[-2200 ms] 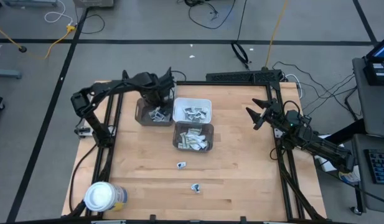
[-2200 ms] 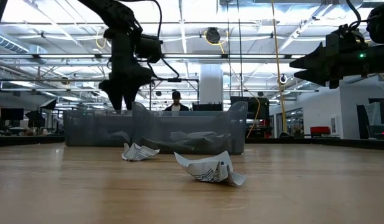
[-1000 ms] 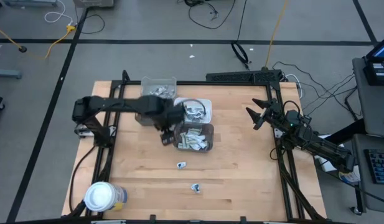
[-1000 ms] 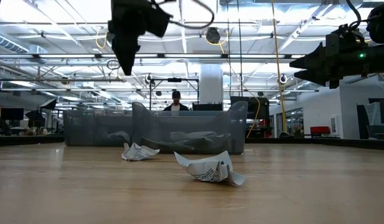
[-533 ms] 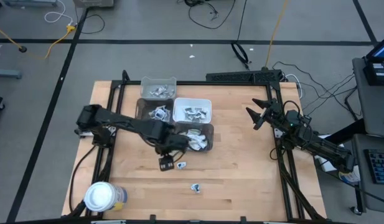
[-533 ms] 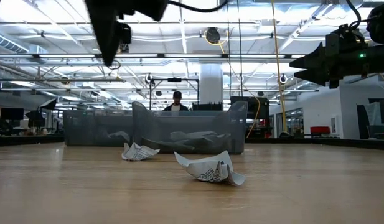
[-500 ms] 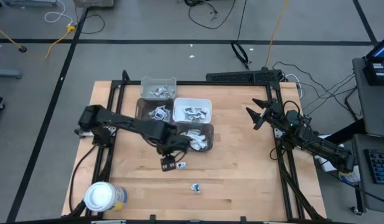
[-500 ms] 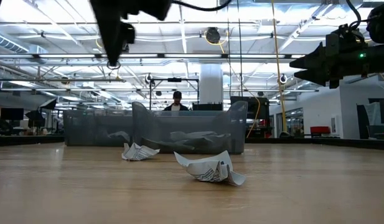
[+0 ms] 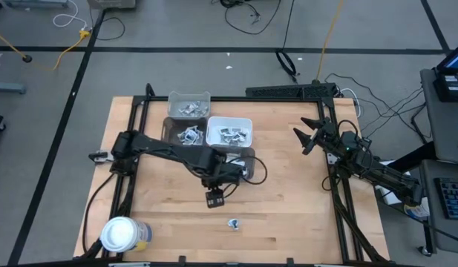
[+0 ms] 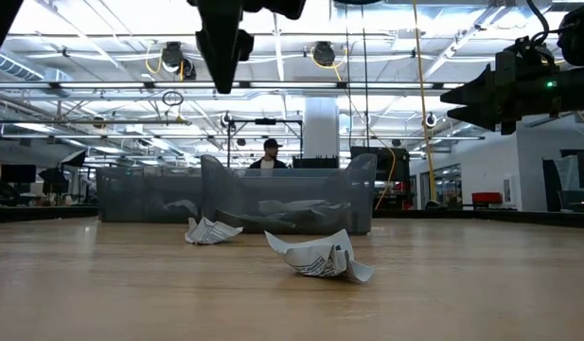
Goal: Pick & Place First Aid Supplies
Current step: Put the blue alcohol pad into the left black bin
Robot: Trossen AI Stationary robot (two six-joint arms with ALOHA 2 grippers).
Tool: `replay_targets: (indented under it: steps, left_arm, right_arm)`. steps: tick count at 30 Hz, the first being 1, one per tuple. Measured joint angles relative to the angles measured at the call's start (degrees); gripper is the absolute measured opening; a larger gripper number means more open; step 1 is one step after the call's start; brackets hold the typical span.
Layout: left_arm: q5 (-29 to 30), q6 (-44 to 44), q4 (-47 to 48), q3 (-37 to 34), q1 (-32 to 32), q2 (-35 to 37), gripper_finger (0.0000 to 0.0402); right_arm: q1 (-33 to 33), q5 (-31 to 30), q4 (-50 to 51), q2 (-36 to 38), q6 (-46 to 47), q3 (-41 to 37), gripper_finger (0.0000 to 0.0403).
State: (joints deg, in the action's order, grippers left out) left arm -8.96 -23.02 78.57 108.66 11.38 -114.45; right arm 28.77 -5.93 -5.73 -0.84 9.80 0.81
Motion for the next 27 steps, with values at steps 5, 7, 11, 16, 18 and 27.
replay_targets:
  steps: [5,7,11,16,18,27]
  left_arm:
    - [3.35,-0.1,-0.79,-0.49,1.63,-3.57,0.025]
    - [3.9,-0.23,-1.2,-0.52,2.3,-5.14,0.025]
    - [3.66,-1.82,-2.46,-0.5,2.8,-7.81,0.025]
    - [4.27,-4.16,-2.7,-0.5,2.91,-11.54,0.0251]
    - [4.25,-4.43,-2.97,-0.5,2.91,-12.8,0.025]
    - [4.58,-4.79,-9.01,-2.2,2.43,-16.81,0.0251]
  right_arm:
    - [0.02,0.02,0.01,0.0,0.0,0.01,0.0297]
    - [0.0,0.0,-0.01,0.0,0.0,-0.01,0.0297]
    - [0.0,0.01,0.01,0.0,0.0,0.0,0.0297]
    - [0.01,0.01,0.01,0.0,0.0,0.01,0.0297]
    - [0.0,0.01,-0.01,0.0,0.0,0.0,0.0297]
    - [0.01,0.01,-0.01,0.01,0.0,-0.01,0.0297]
